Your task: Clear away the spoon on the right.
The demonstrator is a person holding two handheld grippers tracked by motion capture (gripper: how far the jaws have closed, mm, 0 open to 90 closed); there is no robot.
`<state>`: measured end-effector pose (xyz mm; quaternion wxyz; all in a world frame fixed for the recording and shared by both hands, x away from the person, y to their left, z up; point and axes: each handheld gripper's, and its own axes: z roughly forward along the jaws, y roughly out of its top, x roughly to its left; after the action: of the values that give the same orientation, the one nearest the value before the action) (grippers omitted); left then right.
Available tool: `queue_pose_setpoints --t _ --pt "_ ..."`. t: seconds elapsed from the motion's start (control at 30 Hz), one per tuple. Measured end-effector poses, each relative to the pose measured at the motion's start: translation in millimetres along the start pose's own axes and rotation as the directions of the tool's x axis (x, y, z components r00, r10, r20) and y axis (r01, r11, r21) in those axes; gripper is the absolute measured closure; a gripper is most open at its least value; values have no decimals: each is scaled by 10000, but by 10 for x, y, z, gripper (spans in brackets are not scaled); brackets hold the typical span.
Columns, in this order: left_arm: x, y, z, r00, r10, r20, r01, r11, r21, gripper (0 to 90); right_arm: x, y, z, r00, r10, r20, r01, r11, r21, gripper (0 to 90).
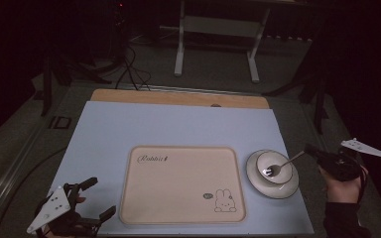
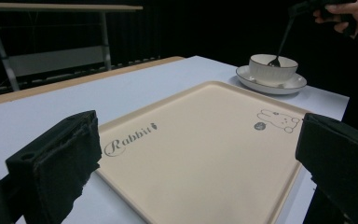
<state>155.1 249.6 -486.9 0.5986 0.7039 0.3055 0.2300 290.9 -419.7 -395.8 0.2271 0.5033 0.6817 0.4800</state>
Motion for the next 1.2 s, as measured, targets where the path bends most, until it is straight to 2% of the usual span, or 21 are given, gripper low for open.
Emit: queue_pose_setpoints --t 0.1,0.33,0.77,0.87,0.97,1.1,1.2 --pt "3 1 -4 10000 -56 2 56 10000 -57 0 7 33 -22 10000 -80 -24 80 10000 22 899" --pt "3 1 -6 10000 -65 22 65 10000 -68 0 70 180 -101 9982 -580 -138 581 9983 49 899" --pt "0 1 -5 10000 -56 34 56 10000 -67 0 259 548 -217 9876 -1467 -553 1465 9892 -65 899" --pt "0 1 -5 10000 -56 46 56 10000 -62 0 312 610 -214 9836 -1619 -793 1617 9868 -93 899" --pt "1 2 -6 10000 -56 29 57 10000 -69 0 381 657 -183 9754 -1864 -1175 1864 9824 -116 899" --pt "0 2 -7 10000 -41 38 41 10000 -63 0 473 671 -101 9642 -2132 -1574 2168 9762 56 900" --pt "3 1 -8 10000 -65 30 65 9999 -76 0 543 652 -23 9519 -2314 -2007 2397 9707 179 899"
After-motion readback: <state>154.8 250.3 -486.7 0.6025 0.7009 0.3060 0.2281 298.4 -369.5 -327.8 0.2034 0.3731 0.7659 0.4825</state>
